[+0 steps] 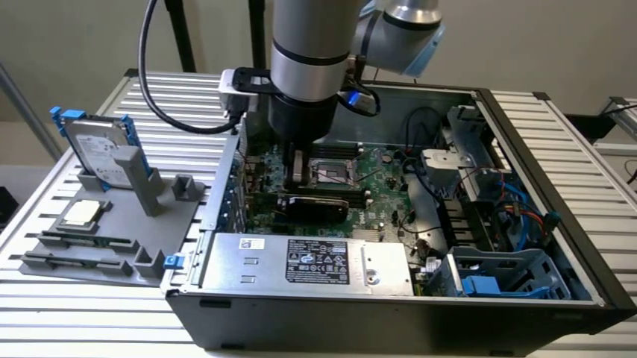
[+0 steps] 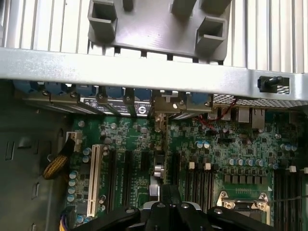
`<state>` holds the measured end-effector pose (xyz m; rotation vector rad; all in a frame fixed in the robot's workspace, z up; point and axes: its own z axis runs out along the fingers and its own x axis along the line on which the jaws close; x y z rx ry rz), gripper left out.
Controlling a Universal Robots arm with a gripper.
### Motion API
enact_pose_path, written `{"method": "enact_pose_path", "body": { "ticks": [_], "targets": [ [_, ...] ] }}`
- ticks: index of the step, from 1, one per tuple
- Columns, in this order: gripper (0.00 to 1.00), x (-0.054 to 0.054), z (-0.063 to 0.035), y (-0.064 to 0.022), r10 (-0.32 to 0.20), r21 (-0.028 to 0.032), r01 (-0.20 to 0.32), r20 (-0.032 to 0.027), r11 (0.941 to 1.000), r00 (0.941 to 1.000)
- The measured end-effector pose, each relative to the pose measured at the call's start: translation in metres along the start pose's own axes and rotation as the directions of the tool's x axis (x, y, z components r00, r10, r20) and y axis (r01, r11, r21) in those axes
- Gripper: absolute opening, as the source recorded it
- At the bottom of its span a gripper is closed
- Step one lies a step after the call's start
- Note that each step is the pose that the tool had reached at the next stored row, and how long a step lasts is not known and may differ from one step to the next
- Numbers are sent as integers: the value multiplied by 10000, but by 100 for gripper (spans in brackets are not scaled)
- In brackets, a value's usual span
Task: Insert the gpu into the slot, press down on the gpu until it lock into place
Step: 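Press down on the gpu until it lock into place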
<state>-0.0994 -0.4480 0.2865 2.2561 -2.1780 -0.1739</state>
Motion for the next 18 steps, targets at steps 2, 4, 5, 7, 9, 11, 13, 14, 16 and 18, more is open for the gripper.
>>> {"method": "enact_pose_path", "body": {
  "ticks": [2, 4, 5, 7, 9, 11, 13, 14, 16, 18],
  "targets": [
    [11, -2, 1, 35, -5, -73, 5, 2, 10000, 10000],
    [11, -3, 5, 90, 2, -173, -2, 5, 9998, 10000],
    [11, -4, 7, 120, 6, -224, -6, 7, 9997, 10000],
    [11, -7, 13, 174, 15, -347, -15, 14, 9994, 10000],
    [11, -8, 17, 222, 28, -494, -27, 19, 9988, 10000],
    [11, -9, 17, 256, 39, -637, -37, 22, 9980, 10000],
    [11, -9, 18, 275, 47, -748, -45, 25, 9972, 10000],
    [11, -10, 18, 284, 52, -803, -49, 26, 9968, 10000],
    [11, -10, 17, 296, 58, -884, -56, 19, 9961, 10000],
    [11, -7, 11, 299, 62, -918, -63, -9, 9958, 10000]
  ]
}}
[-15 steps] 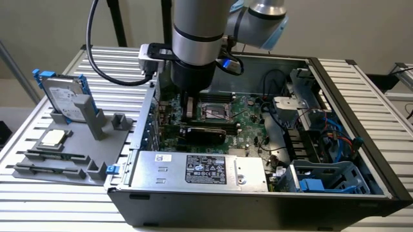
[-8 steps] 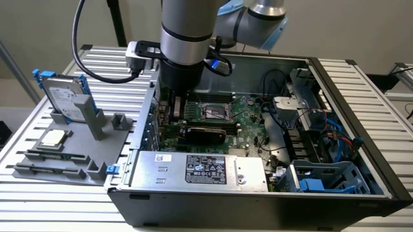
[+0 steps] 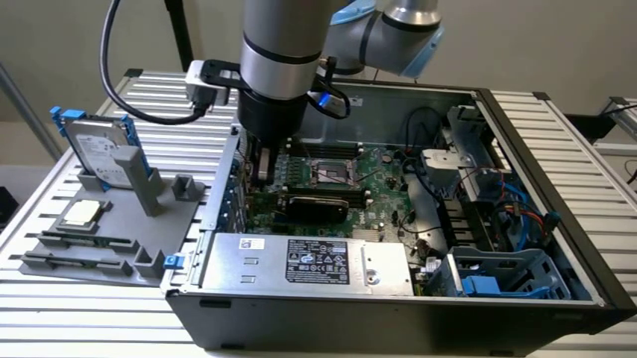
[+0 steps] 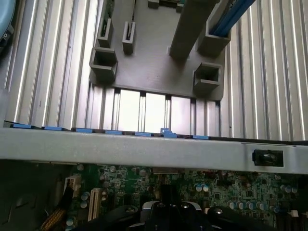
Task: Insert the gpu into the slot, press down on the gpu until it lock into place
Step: 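Press down on the gpu until it lock into place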
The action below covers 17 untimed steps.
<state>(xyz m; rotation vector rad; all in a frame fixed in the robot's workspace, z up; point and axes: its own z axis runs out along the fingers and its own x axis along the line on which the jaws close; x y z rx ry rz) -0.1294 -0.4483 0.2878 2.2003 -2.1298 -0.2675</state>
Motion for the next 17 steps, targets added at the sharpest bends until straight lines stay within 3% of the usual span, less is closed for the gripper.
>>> {"method": "enact_pose_path", "body": {
  "ticks": [4, 10, 17],
  "targets": [
    [11, 10, -19, 4, 22, -65, -22, -89, 10000, 10000],
    [11, 23, -34, 7, 58, -301, -63, -173, 9995, 9998],
    [11, 31, -69, 12, 135, -477, -155, -410, 9987, 9991]
  ]
}}
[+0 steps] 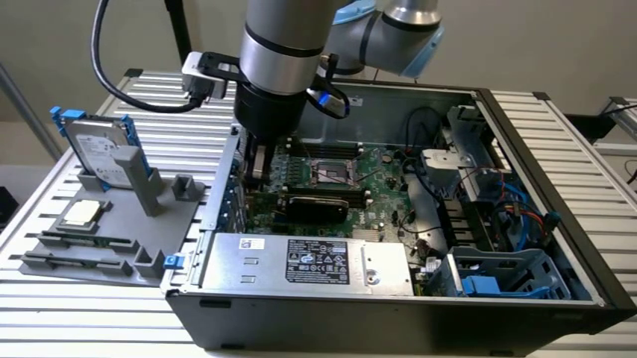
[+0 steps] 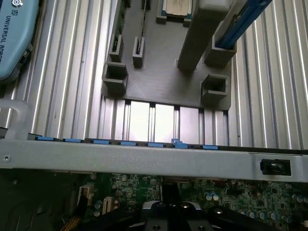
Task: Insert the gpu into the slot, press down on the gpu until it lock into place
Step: 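Press down on the gpu until it lock into place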
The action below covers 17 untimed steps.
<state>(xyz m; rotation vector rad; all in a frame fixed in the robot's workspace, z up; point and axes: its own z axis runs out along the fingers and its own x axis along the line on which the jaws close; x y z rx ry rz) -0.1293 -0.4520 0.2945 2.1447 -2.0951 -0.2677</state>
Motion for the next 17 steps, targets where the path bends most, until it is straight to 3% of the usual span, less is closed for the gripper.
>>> {"method": "enact_pose_path", "body": {
  "ticks": [4, 7, 13, 17],
  "targets": [
    [11, -1, -31, -3, 146, -108, -147, -87, 9998, 9999],
    [11, -1, -35, -5, 363, -140, -364, -101, 9992, 9993],
    [11, -1, -35, -6, 972, -133, -972, -2, 9952, 9953],
    [11, -1, -36, -6, 1300, -139, -1299, 33, 9914, 9915]
  ]
}}
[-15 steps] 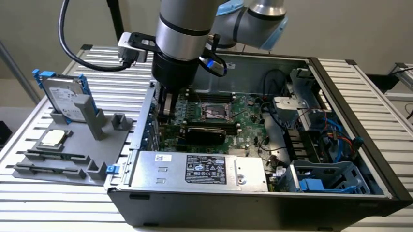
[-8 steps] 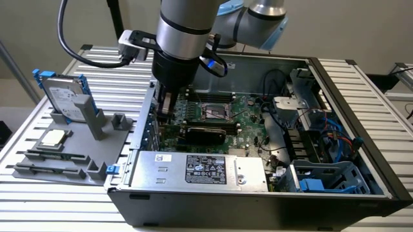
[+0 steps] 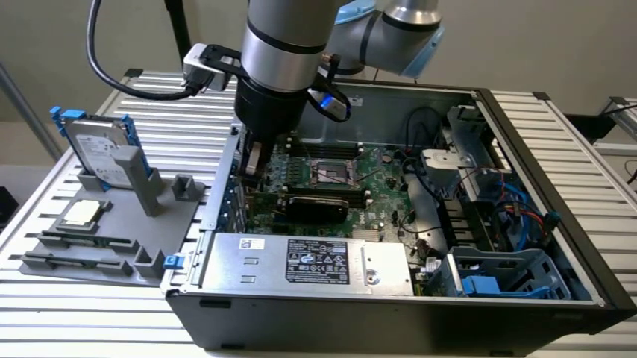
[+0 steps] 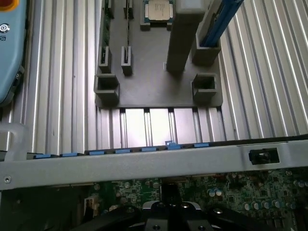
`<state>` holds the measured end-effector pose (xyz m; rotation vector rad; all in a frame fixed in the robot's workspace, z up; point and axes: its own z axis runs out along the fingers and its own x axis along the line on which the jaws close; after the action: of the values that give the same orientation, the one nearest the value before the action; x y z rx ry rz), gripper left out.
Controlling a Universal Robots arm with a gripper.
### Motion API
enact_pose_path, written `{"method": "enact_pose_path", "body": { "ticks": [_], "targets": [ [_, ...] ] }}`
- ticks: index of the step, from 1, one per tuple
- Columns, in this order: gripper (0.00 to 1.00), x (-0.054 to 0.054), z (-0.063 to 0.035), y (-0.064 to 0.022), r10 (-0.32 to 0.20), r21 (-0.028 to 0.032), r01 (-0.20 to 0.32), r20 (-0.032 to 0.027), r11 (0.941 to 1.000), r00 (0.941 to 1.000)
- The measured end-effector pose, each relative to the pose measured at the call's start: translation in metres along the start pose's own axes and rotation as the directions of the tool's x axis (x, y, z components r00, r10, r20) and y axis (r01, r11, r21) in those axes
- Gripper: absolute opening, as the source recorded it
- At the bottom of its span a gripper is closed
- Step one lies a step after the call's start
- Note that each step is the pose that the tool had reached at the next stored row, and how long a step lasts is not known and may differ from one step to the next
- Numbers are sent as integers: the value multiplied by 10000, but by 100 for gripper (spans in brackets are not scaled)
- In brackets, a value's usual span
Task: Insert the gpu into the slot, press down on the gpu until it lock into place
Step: 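Press down on the gpu until it lock into place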
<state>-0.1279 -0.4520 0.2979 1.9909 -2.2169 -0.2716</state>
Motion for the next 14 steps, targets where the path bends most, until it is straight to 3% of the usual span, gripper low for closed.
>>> {"method": "enact_pose_path", "body": {
  "ticks": [14],
  "targets": [
    [11, -16, 0, 1, 251, -22, -251, 2, 9997, 9997]
  ]
}}
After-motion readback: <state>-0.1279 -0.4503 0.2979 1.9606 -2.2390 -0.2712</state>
